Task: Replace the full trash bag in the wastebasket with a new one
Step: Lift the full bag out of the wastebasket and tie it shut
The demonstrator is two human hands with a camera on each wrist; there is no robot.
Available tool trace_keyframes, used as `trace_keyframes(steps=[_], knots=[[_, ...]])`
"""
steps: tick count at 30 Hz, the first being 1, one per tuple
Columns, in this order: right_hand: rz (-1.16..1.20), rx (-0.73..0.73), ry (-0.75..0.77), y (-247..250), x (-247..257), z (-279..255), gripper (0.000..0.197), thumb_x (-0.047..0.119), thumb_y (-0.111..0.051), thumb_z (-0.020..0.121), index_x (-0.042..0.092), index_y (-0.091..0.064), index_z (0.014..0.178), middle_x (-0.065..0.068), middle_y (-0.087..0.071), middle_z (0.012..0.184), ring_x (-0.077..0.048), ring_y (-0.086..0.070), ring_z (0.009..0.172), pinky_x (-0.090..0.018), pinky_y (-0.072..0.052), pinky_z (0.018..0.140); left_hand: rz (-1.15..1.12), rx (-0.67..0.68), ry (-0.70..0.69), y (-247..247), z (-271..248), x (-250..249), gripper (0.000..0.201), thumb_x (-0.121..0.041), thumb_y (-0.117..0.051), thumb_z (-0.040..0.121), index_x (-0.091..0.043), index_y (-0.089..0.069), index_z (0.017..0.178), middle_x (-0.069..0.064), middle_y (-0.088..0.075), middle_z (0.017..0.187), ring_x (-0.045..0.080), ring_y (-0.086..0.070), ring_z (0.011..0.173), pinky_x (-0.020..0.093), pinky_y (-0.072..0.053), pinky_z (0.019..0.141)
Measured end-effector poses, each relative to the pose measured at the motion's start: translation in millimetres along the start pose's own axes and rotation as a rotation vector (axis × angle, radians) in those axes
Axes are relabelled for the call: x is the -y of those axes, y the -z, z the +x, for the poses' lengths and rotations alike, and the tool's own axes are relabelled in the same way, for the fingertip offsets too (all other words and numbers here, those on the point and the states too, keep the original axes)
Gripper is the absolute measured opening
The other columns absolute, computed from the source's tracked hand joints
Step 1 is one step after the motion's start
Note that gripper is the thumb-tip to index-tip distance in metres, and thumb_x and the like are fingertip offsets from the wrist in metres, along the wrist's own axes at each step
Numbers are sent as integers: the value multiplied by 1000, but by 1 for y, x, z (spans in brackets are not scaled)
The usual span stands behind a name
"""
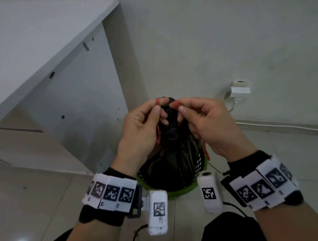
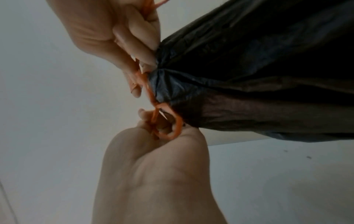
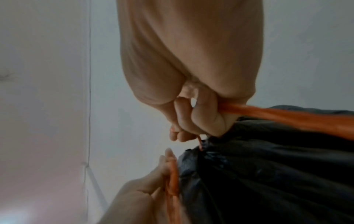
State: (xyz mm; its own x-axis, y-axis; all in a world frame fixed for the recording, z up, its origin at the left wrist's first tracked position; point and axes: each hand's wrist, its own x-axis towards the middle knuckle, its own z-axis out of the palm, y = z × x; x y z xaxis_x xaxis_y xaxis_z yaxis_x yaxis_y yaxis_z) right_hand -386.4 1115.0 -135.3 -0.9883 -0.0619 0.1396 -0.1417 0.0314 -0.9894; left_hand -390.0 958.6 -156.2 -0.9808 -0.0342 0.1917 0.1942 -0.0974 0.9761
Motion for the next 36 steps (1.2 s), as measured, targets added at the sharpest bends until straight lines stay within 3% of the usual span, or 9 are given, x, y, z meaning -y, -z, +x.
trace_keyframes(steps=[5, 11, 15, 19, 24, 27, 30, 33, 36], knots=[[-106, 68, -2, -7, -9, -2, 28, 0, -49, 99, 1, -67, 120, 20, -59, 57, 7, -53, 47, -5, -39, 48, 5, -60, 2, -5, 2, 5, 19, -5, -63, 94, -14, -73, 108, -6, -69, 67, 3, -52, 56, 14, -48, 59], [-142, -114, 12, -4, -18, 1, 20, -4, -61, 91, 14, -67, 96, -1, -71, 70, -7, -65, 62, -19, -49, 60, 97, 55, -25, -2, -2, 11, 22, 5, -61, 93, -16, -69, 93, -4, -77, 76, 8, -62, 62, 19, -52, 69], [-162, -107, -38, -3, -22, -1, 23, 3, -65, 90, 15, -56, 108, -5, -75, 75, -15, -73, 73, -32, -58, 70, 114, 54, 9, 1, 2, 10, 21, 4, -64, 91, -13, -53, 88, 2, -76, 70, 14, -64, 56, 26, -54, 64], [-184, -147, -17, -4, -21, 3, 20, 2, -68, 88, 20, -74, 82, 4, -75, 69, -6, -71, 65, -21, -57, 67, 178, 76, 23, 2, 5, 13, 34, 1, -66, 90, -26, -47, 99, 3, -76, 72, 18, -67, 61, 33, -57, 69], [-148, -136, 24, -12, -19, 3, 16, -2, -64, 90, 9, -75, 90, 5, -72, 72, 0, -67, 62, -12, -52, 63, 300, 37, 16, -4, 6, 21, 39, -4, -67, 90, -35, -46, 102, 2, -76, 72, 17, -72, 64, 34, -57, 69], [-84, -79, 8, -12, -24, 1, 16, -3, -62, 91, 5, -75, 93, -5, -74, 79, -2, -67, 64, -12, -51, 63, 339, 42, 28, -1, 14, 19, 43, -3, -67, 90, -32, -43, 112, 2, -74, 69, 12, -66, 58, 30, -50, 64], [-55, -73, 1, -16, -28, 3, 18, -3, -66, 88, 11, -76, 89, -2, -72, 88, 1, -64, 64, -7, -45, 59, 690, 158, -139, 0, 15, 12, 52, -5, -63, 87, -19, -42, 133, -3, -67, 63, 5, -56, 55, 30, -43, 61], [51, -83, -71, -25, -34, 4, 19, -5, -64, 89, 9, -76, 94, 9, -72, 69, 4, -58, 50, -4, -41, 51, 863, 258, -218, -3, 15, 6, 65, -3, -58, 84, -13, -37, 145, 0, -66, 70, 21, -62, 69, 36, -44, 65], [228, -221, -151, -29, -38, 5, 15, -2, -66, 88, 6, -77, 95, -7, -77, 82, -7, -69, 66, -16, -51, 60, 889, 264, -190, -3, 17, 6, 69, -9, -63, 86, -11, -34, 148, 1, -72, 79, 25, -67, 83, 37, -49, 76]])
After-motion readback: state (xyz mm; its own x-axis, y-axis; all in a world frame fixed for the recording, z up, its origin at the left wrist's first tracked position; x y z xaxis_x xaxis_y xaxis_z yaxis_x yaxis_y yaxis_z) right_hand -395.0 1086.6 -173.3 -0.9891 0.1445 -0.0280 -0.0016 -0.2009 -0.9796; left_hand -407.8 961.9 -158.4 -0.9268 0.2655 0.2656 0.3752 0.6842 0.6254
